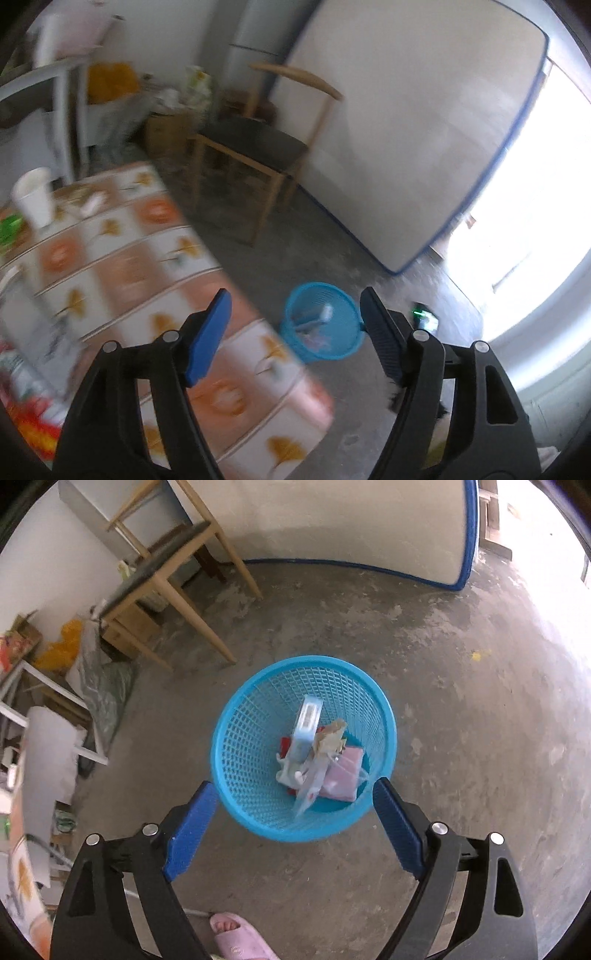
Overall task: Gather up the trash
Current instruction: 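Move both tools back over the table toward the snack bags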
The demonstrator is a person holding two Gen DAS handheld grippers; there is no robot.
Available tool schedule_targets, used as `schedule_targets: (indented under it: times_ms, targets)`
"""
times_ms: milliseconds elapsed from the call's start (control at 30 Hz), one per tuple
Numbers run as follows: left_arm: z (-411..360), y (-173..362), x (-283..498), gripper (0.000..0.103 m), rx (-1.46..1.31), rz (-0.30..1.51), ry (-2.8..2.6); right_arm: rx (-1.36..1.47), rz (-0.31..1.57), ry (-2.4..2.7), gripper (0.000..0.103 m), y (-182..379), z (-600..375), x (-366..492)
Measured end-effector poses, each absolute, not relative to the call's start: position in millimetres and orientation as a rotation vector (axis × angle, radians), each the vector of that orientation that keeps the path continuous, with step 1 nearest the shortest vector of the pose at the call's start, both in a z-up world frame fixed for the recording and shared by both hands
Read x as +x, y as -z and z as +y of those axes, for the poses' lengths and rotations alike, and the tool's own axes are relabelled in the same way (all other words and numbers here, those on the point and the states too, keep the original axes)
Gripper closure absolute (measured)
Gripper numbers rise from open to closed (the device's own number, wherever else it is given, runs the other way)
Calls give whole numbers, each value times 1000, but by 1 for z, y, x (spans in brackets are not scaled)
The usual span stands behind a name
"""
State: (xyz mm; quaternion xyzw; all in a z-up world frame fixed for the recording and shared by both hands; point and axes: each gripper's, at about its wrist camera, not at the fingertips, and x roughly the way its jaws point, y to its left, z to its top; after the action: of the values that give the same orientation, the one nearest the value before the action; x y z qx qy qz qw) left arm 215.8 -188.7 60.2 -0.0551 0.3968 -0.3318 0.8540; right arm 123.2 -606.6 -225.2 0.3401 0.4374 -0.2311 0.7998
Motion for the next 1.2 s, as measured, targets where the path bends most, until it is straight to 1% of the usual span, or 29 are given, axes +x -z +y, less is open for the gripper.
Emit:
schedule_targets:
  times_ms: [167,300,500,733,867,967,1100,1200]
  targets:
    - [-116,-54,191,34,-143,818,594,732,879,480,19,195,-589,78]
    - [-60,-57,167,31,-181,771,517,741,813,436,19,160,-568,42]
    - [9,-55,134,30,-215,733,397,741,743,324,19,118,-529,28]
    - [58,-38,106,28,-262,726,295,686,711,70,19,57,-463,73]
    - [78,-26,91,27,-259,714,243,652,739,-143,19,31,-399,111]
    - [90,-16,83,27,-255,716,213,640,777,-309,19,21,-347,137]
    - [110,-8,65,27,-258,700,196,576,860,-505,24,18,-261,166]
    - [121,-4,57,27,-285,697,190,523,907,-571,28,21,-214,179]
